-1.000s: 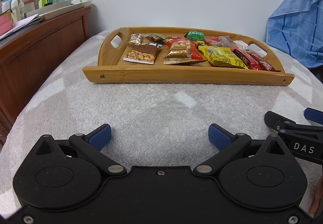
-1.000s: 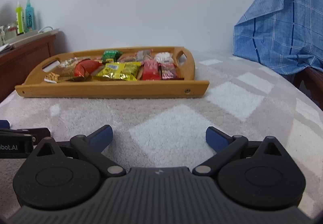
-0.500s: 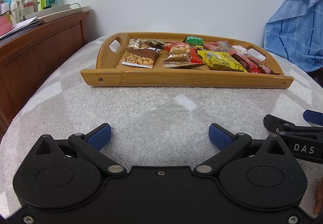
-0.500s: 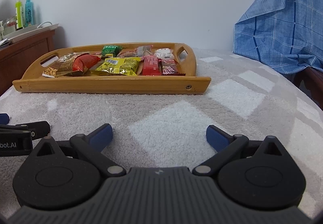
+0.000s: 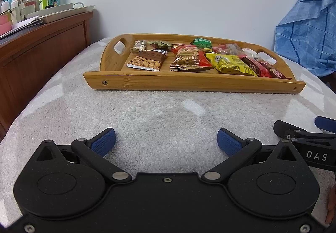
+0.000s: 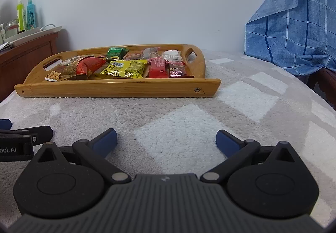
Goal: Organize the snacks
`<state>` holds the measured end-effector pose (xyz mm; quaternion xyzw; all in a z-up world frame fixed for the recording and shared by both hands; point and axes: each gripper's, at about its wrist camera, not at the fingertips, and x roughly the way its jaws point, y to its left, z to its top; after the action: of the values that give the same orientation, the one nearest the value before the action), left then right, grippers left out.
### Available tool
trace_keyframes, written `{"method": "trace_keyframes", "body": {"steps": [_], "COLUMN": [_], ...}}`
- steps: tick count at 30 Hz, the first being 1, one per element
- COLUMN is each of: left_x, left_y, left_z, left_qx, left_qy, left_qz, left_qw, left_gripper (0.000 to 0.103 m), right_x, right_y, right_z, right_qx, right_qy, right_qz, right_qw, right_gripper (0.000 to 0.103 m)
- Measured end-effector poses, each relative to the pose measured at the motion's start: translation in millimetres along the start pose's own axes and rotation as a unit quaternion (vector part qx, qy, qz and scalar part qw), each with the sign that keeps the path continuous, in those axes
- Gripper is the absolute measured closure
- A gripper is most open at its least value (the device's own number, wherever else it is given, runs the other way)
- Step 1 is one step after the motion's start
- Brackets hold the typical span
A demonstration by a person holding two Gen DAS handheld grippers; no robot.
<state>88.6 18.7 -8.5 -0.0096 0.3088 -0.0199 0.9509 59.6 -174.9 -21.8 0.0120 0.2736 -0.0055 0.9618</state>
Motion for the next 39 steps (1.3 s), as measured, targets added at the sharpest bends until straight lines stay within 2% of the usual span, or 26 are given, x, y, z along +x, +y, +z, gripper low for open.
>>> {"method": "trace_keyframes", "body": {"steps": [39], "left_x": [0.6], "left_y": [1.5], "left_z": [0.8], "left_qx": [0.002], "left_qy": [0.003], "left_qz": [-0.002], "left_qw": [1.0000], "left_gripper": [0.000], "right_x": [-0.1], "right_y": [0.3], "right_z": [-0.5], "right_qx": [-0.002], "right_qy": [-0.001], "right_qz": [-0.002], "right_qw": [1.000], "right_gripper": [0.000]}}
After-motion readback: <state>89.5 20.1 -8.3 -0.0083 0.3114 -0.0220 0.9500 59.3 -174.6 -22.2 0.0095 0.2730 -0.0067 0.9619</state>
